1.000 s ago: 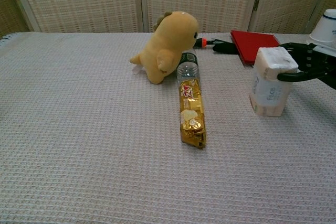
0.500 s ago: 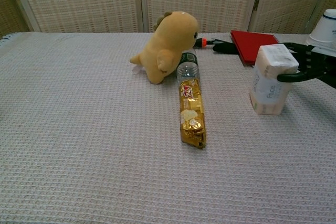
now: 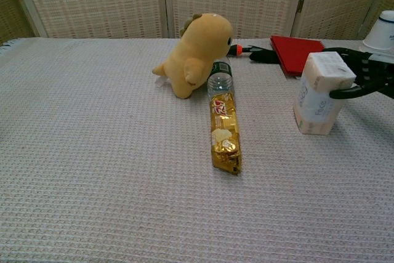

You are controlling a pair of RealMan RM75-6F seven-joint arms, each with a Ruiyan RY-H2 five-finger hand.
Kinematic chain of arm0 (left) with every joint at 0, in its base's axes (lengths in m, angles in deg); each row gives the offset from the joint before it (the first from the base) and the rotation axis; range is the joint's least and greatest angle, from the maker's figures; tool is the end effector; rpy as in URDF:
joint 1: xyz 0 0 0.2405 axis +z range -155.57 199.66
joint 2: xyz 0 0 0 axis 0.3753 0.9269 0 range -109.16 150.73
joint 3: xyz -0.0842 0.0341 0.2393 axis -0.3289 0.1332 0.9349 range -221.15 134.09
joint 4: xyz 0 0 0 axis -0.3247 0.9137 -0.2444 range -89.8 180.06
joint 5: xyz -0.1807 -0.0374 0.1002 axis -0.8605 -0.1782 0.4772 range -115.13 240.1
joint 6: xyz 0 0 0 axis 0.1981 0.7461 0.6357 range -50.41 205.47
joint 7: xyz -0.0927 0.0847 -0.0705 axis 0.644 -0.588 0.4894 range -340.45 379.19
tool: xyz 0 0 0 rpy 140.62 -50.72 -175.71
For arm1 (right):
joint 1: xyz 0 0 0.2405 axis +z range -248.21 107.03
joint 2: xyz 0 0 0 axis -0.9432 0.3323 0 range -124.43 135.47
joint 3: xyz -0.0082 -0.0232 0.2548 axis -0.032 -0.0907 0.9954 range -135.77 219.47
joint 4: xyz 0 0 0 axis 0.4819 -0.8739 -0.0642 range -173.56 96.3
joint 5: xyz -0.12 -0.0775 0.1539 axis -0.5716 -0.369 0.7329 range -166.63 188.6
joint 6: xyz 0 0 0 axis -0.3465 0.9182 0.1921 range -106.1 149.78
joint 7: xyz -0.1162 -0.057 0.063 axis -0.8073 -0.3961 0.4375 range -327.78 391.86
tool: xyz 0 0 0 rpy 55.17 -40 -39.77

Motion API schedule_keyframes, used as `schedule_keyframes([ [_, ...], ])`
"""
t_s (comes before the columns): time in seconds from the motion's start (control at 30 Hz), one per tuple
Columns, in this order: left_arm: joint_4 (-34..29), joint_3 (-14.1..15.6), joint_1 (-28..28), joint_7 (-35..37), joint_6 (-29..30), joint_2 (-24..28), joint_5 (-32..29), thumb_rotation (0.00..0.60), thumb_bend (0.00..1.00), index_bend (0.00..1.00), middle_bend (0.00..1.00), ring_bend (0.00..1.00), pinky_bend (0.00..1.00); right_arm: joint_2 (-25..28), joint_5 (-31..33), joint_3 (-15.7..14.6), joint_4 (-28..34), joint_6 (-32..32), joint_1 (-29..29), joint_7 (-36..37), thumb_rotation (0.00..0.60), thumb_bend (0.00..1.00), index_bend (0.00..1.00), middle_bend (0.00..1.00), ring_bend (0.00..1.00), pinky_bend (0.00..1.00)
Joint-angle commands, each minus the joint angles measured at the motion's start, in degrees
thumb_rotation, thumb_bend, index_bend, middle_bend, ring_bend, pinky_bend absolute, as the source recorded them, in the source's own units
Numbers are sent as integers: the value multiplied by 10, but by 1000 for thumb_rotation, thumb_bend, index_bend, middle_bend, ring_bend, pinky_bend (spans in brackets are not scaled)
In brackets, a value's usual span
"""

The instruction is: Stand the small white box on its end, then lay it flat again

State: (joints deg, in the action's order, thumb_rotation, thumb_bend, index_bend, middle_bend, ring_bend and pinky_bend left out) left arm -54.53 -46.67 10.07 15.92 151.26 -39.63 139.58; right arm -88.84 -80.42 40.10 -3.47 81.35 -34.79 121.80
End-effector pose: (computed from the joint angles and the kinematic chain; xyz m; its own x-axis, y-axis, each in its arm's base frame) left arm -0.2951 0.2142 0.1487 0.3713 0.1603 0.9146 0.9260 0.0084 -0.3774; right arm -0.3127 -0.3722 0.0350 -0.4834 -0.4123 0.7723 -0.8539 0.0274 -0.5198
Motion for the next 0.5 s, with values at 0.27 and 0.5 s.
schedule_keyframes([
  [0.27,-9,-1,4,12,6,9,4,600,488,157,0,0,97,226,19,15,340,52,-26,-283,600,0,0,0,0,0],
  [0.5,-11,1,8,15,16,13,14,600,485,157,0,0,97,362,206,83,624,-57,31,-770,600,0,0,0,0,0],
])
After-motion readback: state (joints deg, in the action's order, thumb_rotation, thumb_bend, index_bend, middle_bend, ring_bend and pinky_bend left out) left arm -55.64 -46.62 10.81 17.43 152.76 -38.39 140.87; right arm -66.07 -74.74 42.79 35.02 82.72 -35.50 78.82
